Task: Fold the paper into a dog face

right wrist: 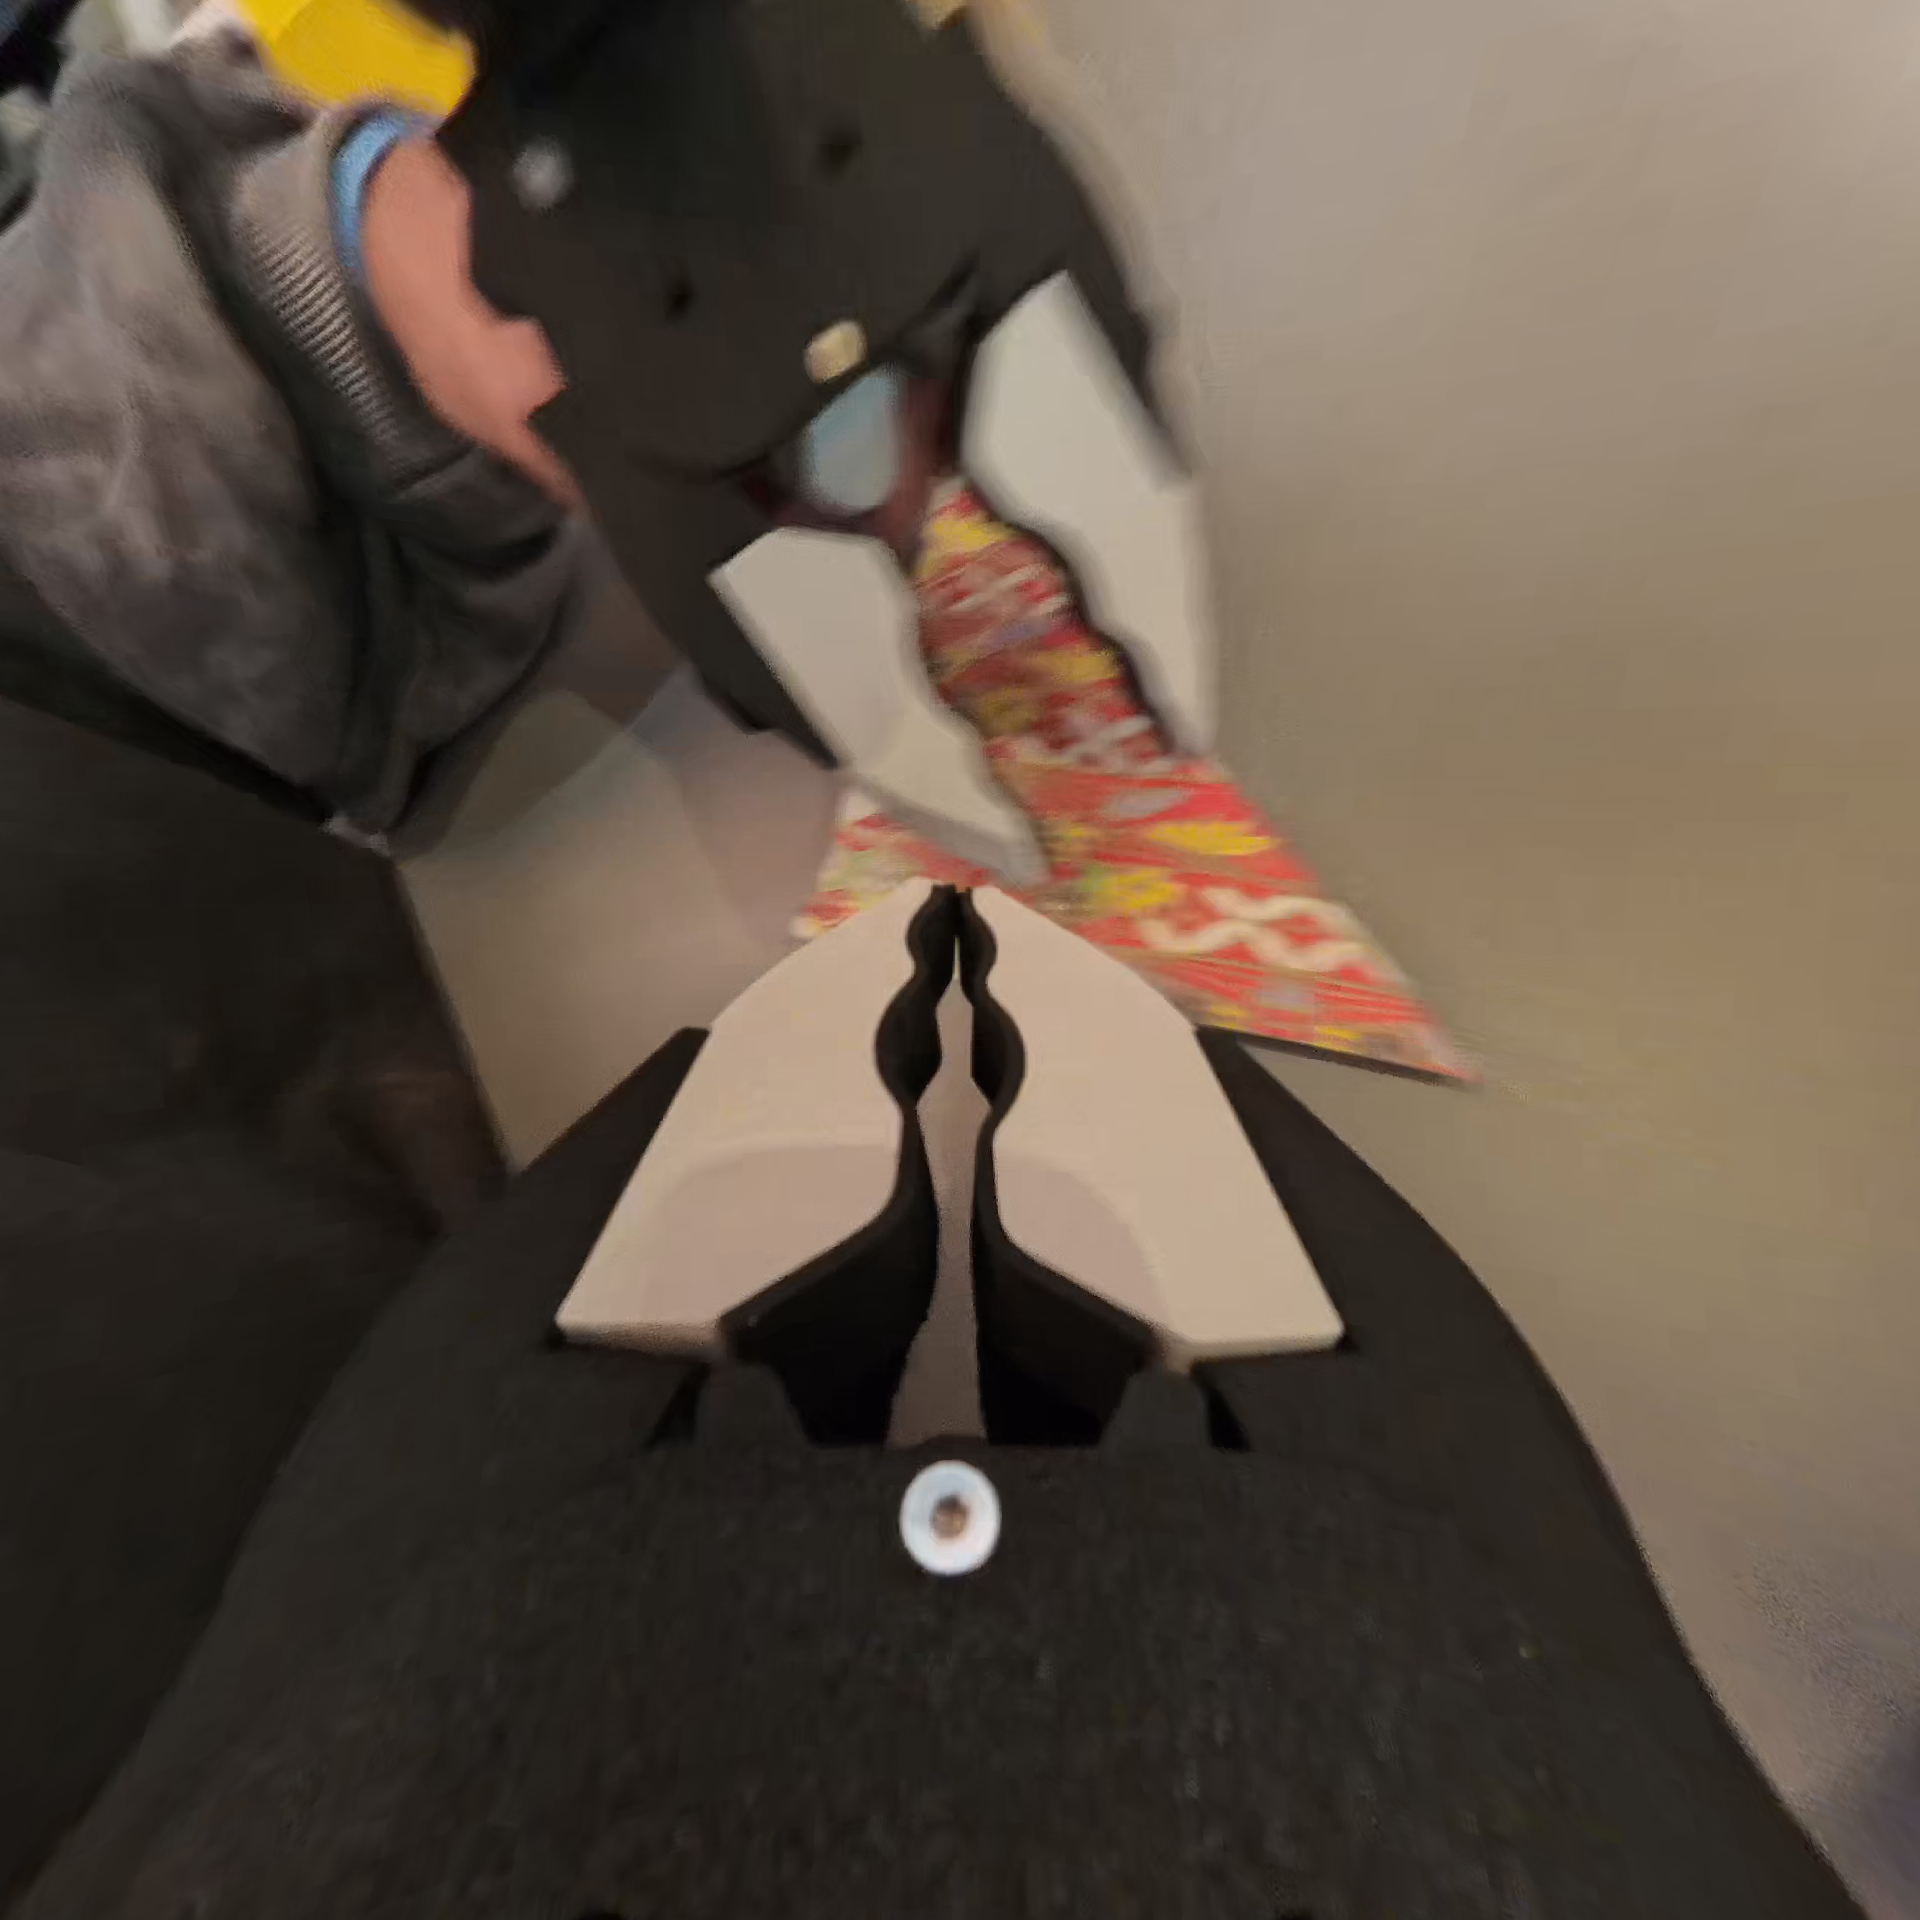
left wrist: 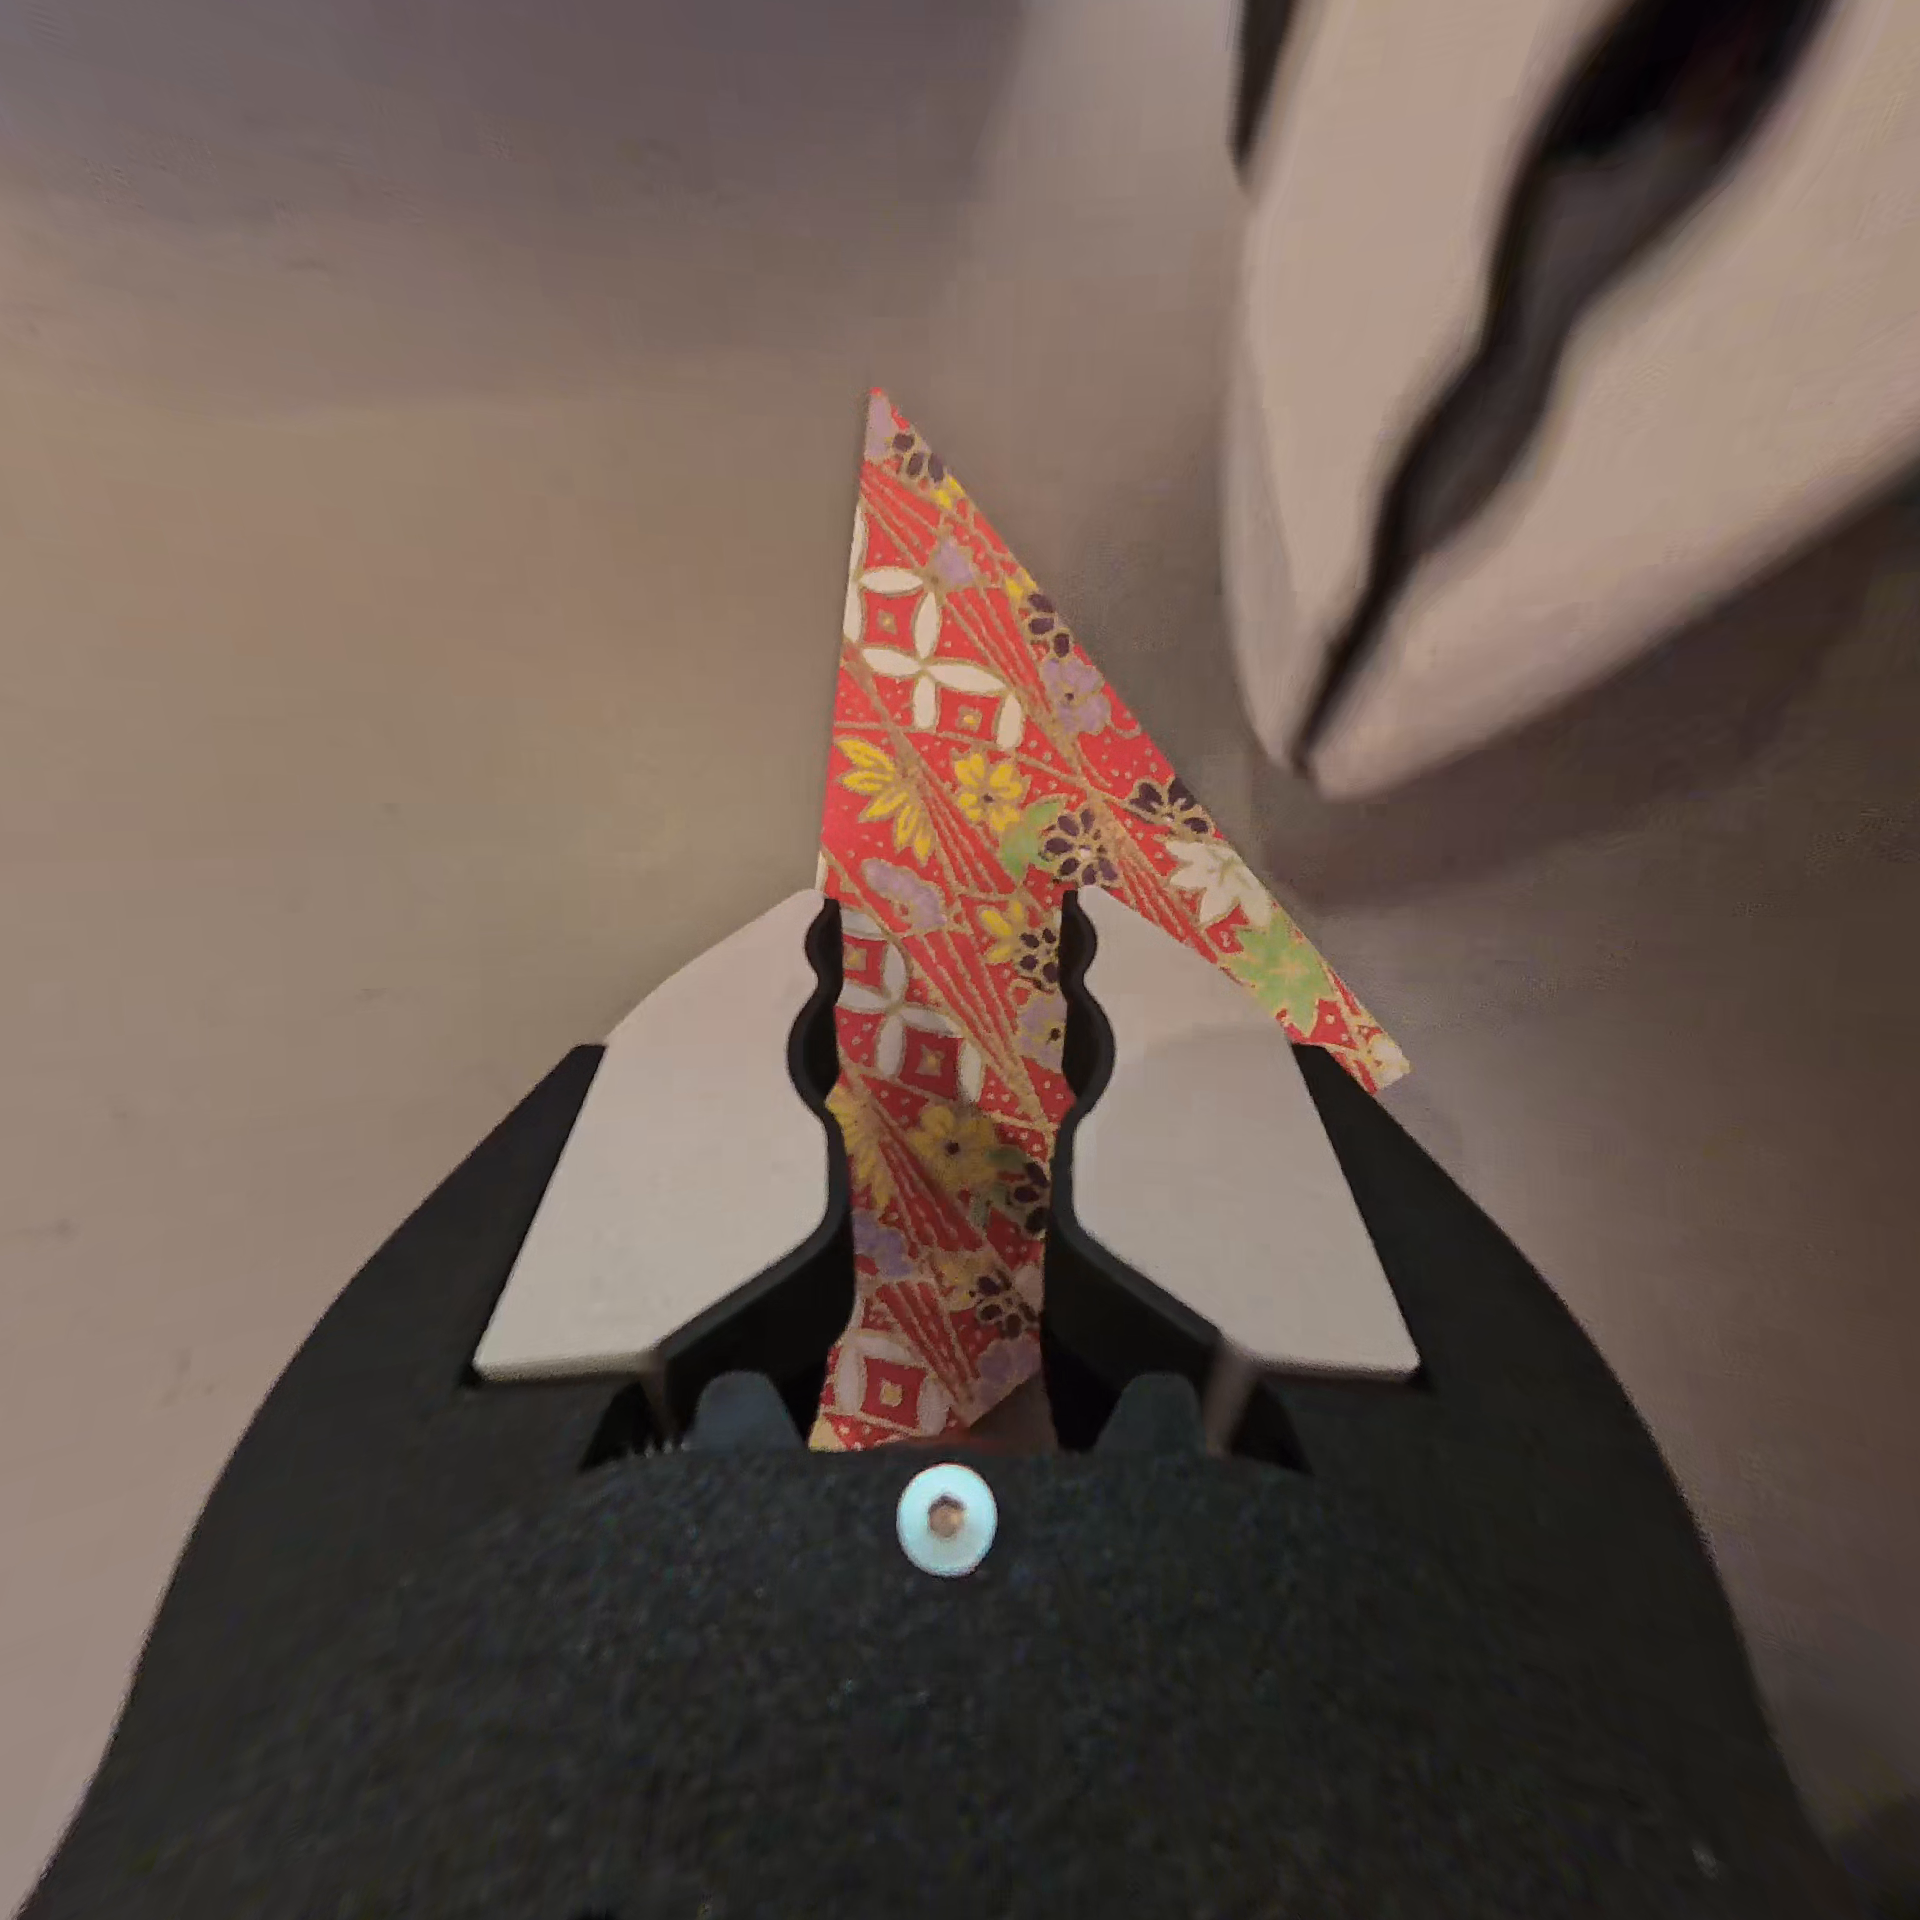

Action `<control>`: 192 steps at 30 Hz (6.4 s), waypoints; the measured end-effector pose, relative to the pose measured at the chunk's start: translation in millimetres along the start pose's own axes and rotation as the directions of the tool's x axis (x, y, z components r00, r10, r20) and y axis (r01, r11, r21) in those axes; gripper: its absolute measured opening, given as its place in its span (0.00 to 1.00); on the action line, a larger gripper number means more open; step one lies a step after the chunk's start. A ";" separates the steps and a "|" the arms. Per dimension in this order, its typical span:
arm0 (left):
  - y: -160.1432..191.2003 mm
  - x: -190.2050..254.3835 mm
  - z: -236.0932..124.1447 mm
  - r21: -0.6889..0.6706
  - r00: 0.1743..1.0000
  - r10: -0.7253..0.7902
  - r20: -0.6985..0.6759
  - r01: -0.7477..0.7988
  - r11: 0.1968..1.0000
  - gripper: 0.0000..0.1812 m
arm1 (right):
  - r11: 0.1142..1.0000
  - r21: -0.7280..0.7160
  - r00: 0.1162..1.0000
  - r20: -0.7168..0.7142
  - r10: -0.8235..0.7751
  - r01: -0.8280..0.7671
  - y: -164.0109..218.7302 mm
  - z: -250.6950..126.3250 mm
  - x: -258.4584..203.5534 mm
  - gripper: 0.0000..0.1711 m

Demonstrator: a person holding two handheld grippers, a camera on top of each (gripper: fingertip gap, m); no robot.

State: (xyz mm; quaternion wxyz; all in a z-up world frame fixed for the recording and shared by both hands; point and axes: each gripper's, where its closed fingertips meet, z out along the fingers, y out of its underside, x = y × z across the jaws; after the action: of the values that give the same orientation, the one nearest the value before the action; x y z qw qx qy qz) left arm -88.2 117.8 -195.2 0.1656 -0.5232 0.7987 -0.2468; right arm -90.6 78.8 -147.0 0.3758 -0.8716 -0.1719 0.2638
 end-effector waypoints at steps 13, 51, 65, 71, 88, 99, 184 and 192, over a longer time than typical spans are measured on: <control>0.7 -0.1 -0.6 0.037 1.000 -0.023 0.018 0.023 0.999 0.22 | 0.986 -0.129 0.974 -0.216 0.074 -0.104 26.5 -9.2 92.9 0.08; -6.7 -33.1 4.6 0.074 0.964 -0.210 0.162 0.200 0.977 0.22 | 0.902 -0.144 0.894 -0.139 -0.425 0.407 -0.4 -0.7 33.1 0.00; 12.8 -40.5 -21.8 0.030 0.979 -0.126 0.161 0.123 0.992 0.21 | 0.855 -0.296 0.850 -0.192 -0.490 0.426 17.7 4.6 58.9 0.00; -4.7 -19.4 -27.4 0.101 0.997 -0.047 0.053 0.042 0.994 0.12 | 0.858 -0.302 0.848 -0.213 -0.486 0.416 9.7 4.9 74.0 0.00; 2.7 -13.6 -4.8 0.097 0.980 -0.195 0.026 0.192 0.977 0.20 | 0.829 -0.238 0.815 -0.180 -0.550 0.507 -4.8 7.0 50.4 0.00; 6.7 -11.7 -7.4 0.066 0.985 -0.170 0.038 0.168 0.984 0.24 | 0.759 -0.313 0.782 -0.075 -0.619 0.571 21.1 27.4 25.9 0.00; 8.0 -35.3 -5.3 0.112 0.992 -0.040 0.119 0.027 0.993 0.00 | 0.915 0.009 0.914 0.037 0.404 -0.404 -13.4 27.9 63.0 0.08; 8.0 -35.2 -5.4 0.116 0.993 -0.043 0.114 0.030 0.993 0.00 | 0.925 0.015 0.925 -0.015 0.380 -0.380 -13.1 20.3 77.5 0.00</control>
State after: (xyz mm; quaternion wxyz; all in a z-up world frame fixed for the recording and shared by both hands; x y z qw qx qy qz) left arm -83.1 153.9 -195.1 0.2370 -0.5409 0.7626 -0.2642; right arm -41.8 137.5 -174.6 0.3242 -0.8884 0.0051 0.3249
